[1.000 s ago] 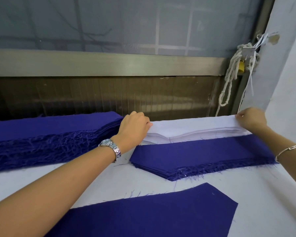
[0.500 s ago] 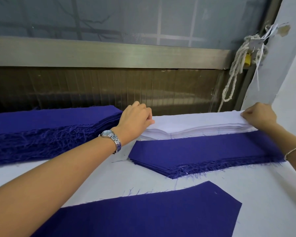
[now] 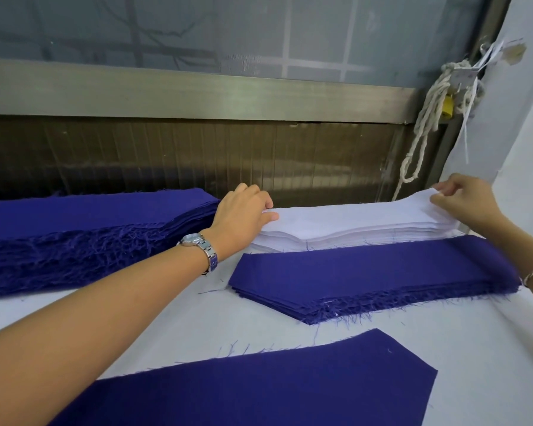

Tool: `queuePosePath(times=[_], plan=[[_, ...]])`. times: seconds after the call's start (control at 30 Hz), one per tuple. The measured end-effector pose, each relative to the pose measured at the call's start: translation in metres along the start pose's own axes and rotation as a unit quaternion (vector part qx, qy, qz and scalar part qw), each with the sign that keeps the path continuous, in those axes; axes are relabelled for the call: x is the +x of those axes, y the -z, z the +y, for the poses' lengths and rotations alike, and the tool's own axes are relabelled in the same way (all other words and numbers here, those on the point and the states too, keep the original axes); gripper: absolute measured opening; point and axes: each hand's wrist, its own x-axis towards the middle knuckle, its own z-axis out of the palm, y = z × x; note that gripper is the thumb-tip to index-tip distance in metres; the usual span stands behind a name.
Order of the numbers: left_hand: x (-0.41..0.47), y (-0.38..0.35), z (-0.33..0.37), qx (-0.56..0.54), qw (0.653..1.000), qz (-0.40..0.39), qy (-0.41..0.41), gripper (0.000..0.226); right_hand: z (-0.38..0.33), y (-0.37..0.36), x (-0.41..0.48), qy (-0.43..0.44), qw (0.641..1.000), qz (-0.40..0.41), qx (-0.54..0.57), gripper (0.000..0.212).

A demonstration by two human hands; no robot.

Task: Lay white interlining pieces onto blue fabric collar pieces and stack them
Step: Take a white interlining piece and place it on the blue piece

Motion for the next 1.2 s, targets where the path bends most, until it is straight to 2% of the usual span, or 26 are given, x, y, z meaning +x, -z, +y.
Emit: queuePosePath(times=[0.1,0.23,0.33,0.47,0.63,0.77,0.93,1.07,1.2], plan=[[0.002,-0.002,0.000,0.004,1.000,-0.007,0.001,0.040,0.000,0.002,0.000,0.005,0.999,-0.032,0.030,0.024],[0.007,-0.002,-0.001,0.013,1.000,-0.027,-0.004,0.043,0.005,0.008,0.002,0.036,0.998,-0.056,-0.007,0.017],[0.008,-0.001,-0.001,0.011,0.999,-0.045,-0.007,0.044,0.012,0.013,0.004,0.075,0.994,-0.069,-0.046,0.036],[0.008,-0.002,-0.002,-0.009,0.999,-0.053,-0.004,0.043,0.021,0.016,0.010,0.103,0.984,-0.026,-0.143,0.011],[0.006,0.001,0.000,-0.020,0.999,-0.040,-0.011,0.033,0.024,0.019,0.011,0.055,0.986,0.011,-0.157,0.017],[0.000,0.004,0.003,-0.038,0.999,0.011,-0.028,0.021,0.019,0.022,0.005,0.040,0.987,0.013,-0.152,0.018],[-0.008,0.017,-0.003,-0.143,0.988,0.051,-0.008,0.019,0.007,0.032,-0.001,0.026,0.991,0.015,-0.130,0.022],[-0.015,0.037,-0.009,-0.223,0.971,0.084,0.029,0.019,-0.006,0.038,-0.005,0.017,0.997,0.023,-0.069,0.024],[-0.026,0.058,-0.018,-0.261,0.958,0.108,0.044,0.018,-0.020,0.044,-0.011,-0.002,1.000,0.005,0.013,0.016]])
